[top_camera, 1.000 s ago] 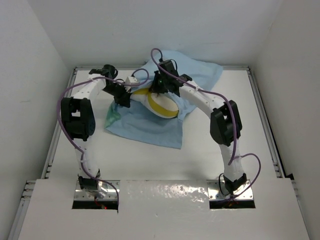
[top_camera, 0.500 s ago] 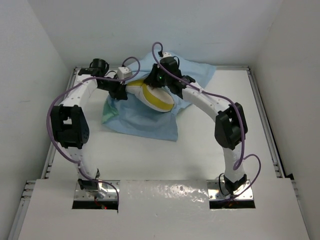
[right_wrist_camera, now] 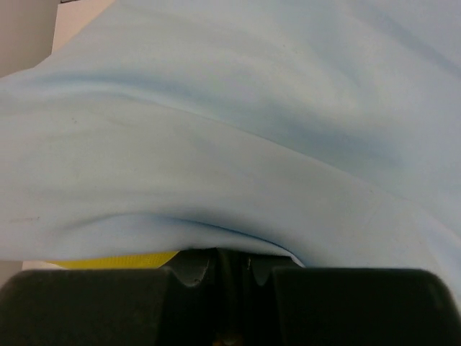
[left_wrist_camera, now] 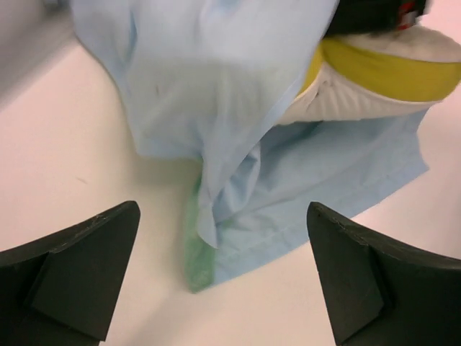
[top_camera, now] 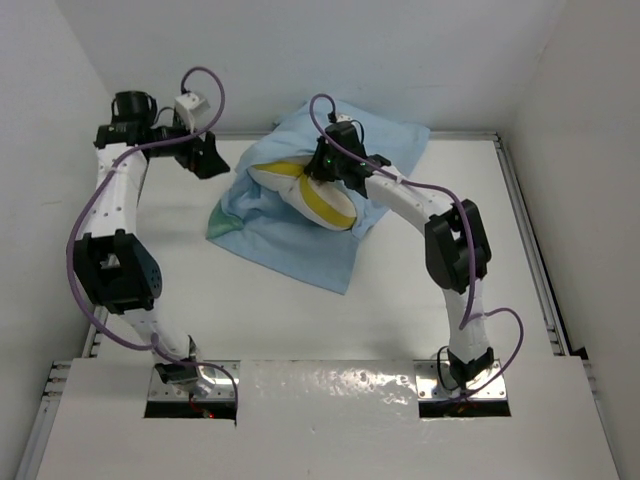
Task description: Put the pillow into the pillowcase
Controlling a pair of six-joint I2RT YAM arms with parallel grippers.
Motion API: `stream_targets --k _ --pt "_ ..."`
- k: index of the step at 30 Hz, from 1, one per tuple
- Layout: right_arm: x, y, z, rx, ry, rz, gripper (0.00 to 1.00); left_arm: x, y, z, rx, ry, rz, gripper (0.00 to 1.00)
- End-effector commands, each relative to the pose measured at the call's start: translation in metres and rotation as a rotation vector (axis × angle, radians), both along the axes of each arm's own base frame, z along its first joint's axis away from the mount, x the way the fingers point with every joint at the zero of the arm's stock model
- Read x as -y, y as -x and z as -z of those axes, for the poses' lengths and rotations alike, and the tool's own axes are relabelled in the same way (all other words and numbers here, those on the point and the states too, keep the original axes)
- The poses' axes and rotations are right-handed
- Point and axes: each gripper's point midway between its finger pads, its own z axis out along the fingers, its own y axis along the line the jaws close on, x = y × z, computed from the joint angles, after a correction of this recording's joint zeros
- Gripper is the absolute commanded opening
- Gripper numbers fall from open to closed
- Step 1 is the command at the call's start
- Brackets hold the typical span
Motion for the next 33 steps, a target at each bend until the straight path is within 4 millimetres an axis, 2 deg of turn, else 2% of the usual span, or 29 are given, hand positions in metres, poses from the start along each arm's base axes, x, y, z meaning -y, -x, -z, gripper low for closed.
stream_targets --k 1,2,3,4,5,6,7,8,9,10,11,12,14,15,17,21,22,24,30,31,33 --pt "0.023 -0.043 -0.011 0.077 -0.001 0.16 0.0 0.009 0.009 -0.061 0.158 -0.062 0.109 1.0" --pt "0.02 -0.045 -0.009 0.068 -0.017 0.171 0.0 0.006 0.011 -0.062 0.171 -0.105 0.127 1.0" --pt "0.017 -0.047 -0.011 0.07 -0.028 0.175 0.0 0.004 0.015 -0.05 0.144 -0.13 0.149 1.0" --pt "0.012 -0.052 -0.023 0.09 -0.049 0.176 0.0 0.004 0.025 -0.038 0.122 -0.166 0.199 0.99" --pt "0.009 -0.054 -0.03 0.101 -0.055 0.181 0.0 0.01 0.031 -0.028 0.103 -0.195 0.238 0.92" --pt "0.008 -0.054 -0.028 0.093 -0.05 0.185 0.0 0.018 0.042 -0.008 0.049 -0.199 0.28 0.64" --pt "0.004 -0.055 -0.037 0.109 -0.059 0.183 0.0 0.039 0.049 0.002 0.054 -0.224 0.355 0.45" --pt "0.003 -0.056 -0.043 0.118 -0.071 0.184 0.0 0.043 0.06 0.036 -0.031 -0.26 0.36 0.25" --pt "0.004 -0.055 -0.044 0.12 -0.075 0.185 0.0 0.053 0.046 0.039 0.026 -0.279 0.319 0.14" --pt "0.002 -0.054 -0.046 0.124 -0.081 0.183 0.0 0.059 0.042 0.052 0.027 -0.317 0.306 0.16" --pt "0.004 -0.054 -0.048 0.128 -0.075 0.184 0.0 0.059 0.043 0.073 -0.008 -0.323 0.282 0.21" --pt "0.005 -0.054 -0.049 0.132 -0.072 0.187 0.0 0.059 0.023 0.073 0.038 -0.319 0.219 0.29" --pt "0.007 -0.052 -0.049 0.129 -0.052 0.181 0.0 0.052 0.009 0.081 0.06 -0.348 0.15 0.34" --pt "0.009 -0.053 -0.049 0.131 -0.046 0.184 0.0 0.052 -0.004 0.077 0.101 -0.341 0.113 0.42" --pt "0.01 -0.052 -0.05 0.133 -0.041 0.185 0.0 0.051 -0.01 0.081 0.115 -0.364 0.083 0.48" --pt "0.011 -0.05 -0.043 0.125 -0.039 0.19 0.0 0.053 -0.026 0.091 0.173 -0.43 0.042 0.53" --pt "0.011 -0.05 -0.044 0.125 -0.042 0.19 0.0 0.052 -0.026 0.099 0.17 -0.46 0.026 0.54" --pt "0.011 -0.05 -0.043 0.122 -0.041 0.189 0.0 0.056 -0.03 0.101 0.186 -0.461 0.024 0.55" --pt "0.012 -0.048 -0.046 0.132 -0.03 0.183 0.0 0.071 -0.025 0.127 0.105 -0.388 0.068 0.53" --pt "0.012 -0.049 -0.046 0.133 -0.03 0.182 0.0 0.071 -0.028 0.129 0.106 -0.387 0.052 0.51" --pt "0.011 -0.048 -0.045 0.132 -0.029 0.177 0.0 0.065 -0.043 0.127 0.139 -0.392 -0.028 0.36"
